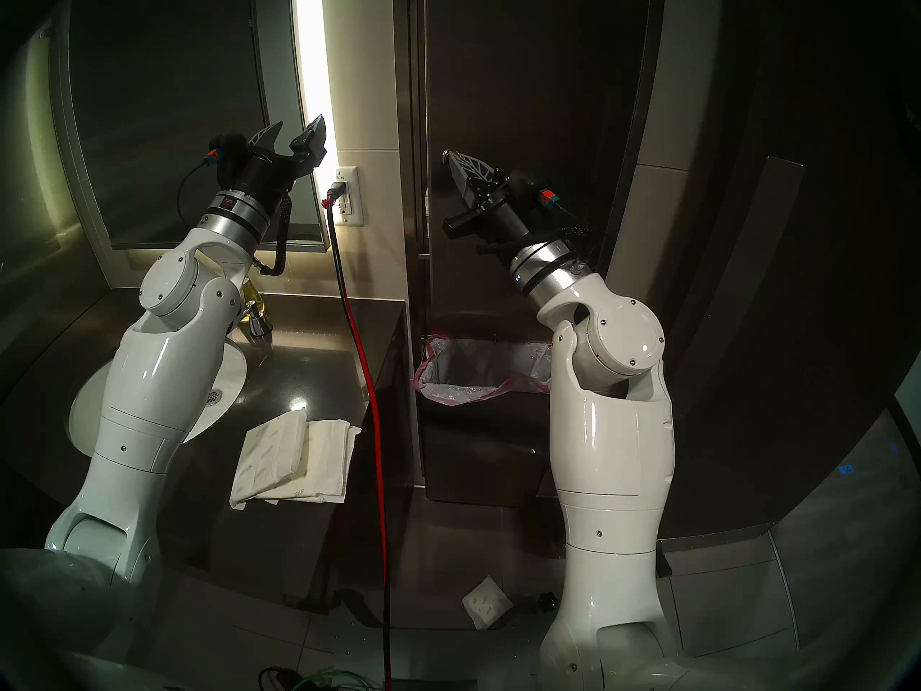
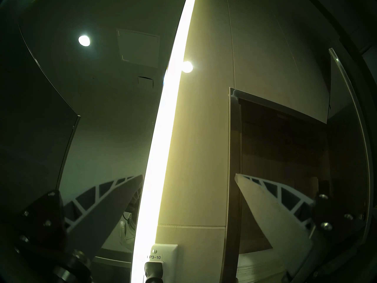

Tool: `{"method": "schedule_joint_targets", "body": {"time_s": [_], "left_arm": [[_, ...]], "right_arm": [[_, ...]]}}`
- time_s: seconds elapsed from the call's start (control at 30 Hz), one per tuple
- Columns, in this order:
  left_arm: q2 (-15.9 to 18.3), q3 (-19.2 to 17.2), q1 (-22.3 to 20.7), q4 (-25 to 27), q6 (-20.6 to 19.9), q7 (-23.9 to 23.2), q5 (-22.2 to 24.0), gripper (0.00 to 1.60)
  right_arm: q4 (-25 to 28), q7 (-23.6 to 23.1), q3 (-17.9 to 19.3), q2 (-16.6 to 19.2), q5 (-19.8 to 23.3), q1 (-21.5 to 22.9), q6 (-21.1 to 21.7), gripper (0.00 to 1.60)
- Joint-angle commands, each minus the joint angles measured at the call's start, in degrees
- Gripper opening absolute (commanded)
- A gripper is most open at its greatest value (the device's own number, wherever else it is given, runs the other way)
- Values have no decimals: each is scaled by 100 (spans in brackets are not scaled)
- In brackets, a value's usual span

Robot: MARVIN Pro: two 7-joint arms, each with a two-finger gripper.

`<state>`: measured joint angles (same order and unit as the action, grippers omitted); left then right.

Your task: Twist key and open towel dispenser

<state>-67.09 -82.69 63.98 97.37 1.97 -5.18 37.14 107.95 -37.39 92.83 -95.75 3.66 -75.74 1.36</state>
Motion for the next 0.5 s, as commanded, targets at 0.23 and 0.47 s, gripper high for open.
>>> {"method": "schedule_joint_targets", "body": {"time_s": [0.23,0.47], "left_arm": [[-79,-14,-124,239,111,-178,117,160],[-199,197,-298,326,73,-371,207,160]], "right_arm": [[-2,204,322,-62,-42,75,-1,0],[-1,156,345,-95,-68,78,0,0]]}}
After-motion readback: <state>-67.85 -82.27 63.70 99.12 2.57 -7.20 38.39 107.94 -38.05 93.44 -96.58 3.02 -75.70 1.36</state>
